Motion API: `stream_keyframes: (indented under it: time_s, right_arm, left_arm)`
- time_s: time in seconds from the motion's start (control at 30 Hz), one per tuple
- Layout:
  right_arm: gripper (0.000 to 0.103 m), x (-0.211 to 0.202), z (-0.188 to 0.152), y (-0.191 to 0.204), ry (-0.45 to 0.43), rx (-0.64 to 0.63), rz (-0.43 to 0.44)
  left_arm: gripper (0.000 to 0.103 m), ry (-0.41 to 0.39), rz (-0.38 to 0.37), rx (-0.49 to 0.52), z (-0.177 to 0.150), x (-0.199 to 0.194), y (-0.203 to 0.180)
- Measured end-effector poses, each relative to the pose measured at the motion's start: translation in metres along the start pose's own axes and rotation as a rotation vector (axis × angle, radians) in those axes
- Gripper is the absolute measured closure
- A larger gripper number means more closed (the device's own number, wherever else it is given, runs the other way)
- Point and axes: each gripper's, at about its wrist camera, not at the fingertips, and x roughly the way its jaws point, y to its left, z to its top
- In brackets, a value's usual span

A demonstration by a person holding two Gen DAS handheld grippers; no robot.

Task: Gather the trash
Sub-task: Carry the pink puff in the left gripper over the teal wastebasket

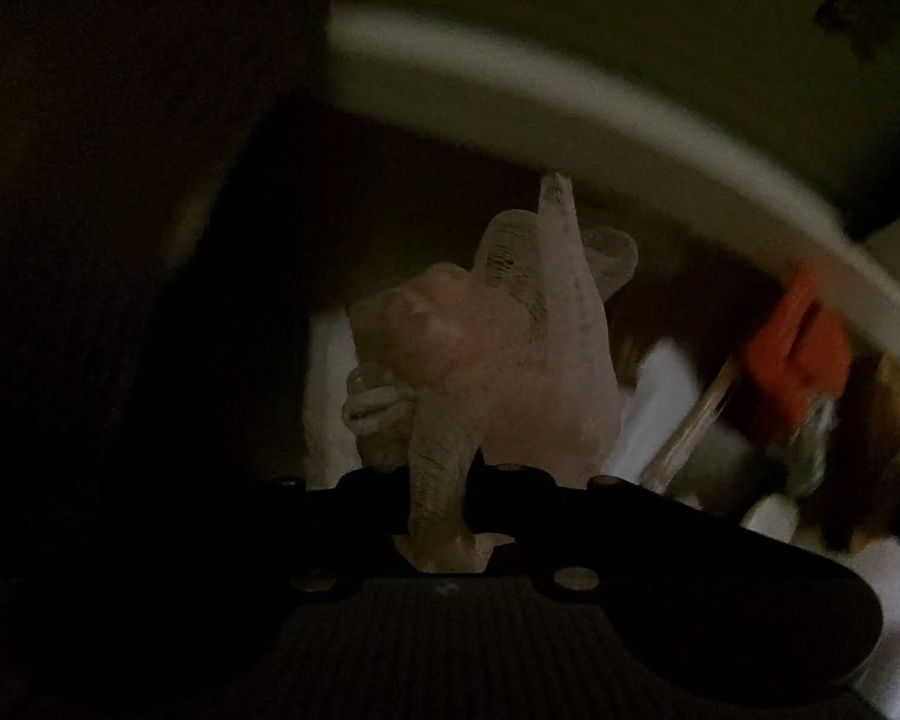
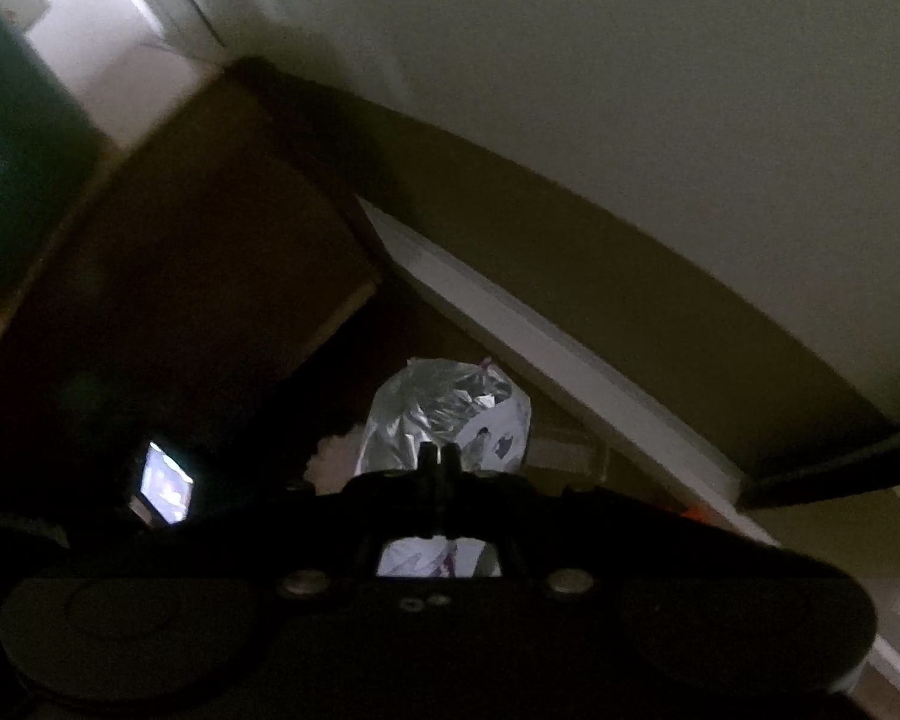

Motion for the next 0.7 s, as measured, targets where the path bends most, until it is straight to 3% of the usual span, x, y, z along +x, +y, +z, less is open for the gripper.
stream_keyframes:
  time_s: [0.27,0.7]
  right_arm:
    - [0.103,-0.094,0.012,0.038,-0.139,-0.109,-0.013]
    - [0.103,-0.228,0.037,0.096,-0.39,-0.328,-0.071]
  left_arm:
    - [0.095,-0.25,-0.006,-0.008,0.032,-0.153,-0.001]
    - [0.095,-0.531,0.047,0.026,0.043,-0.368,-0.018]
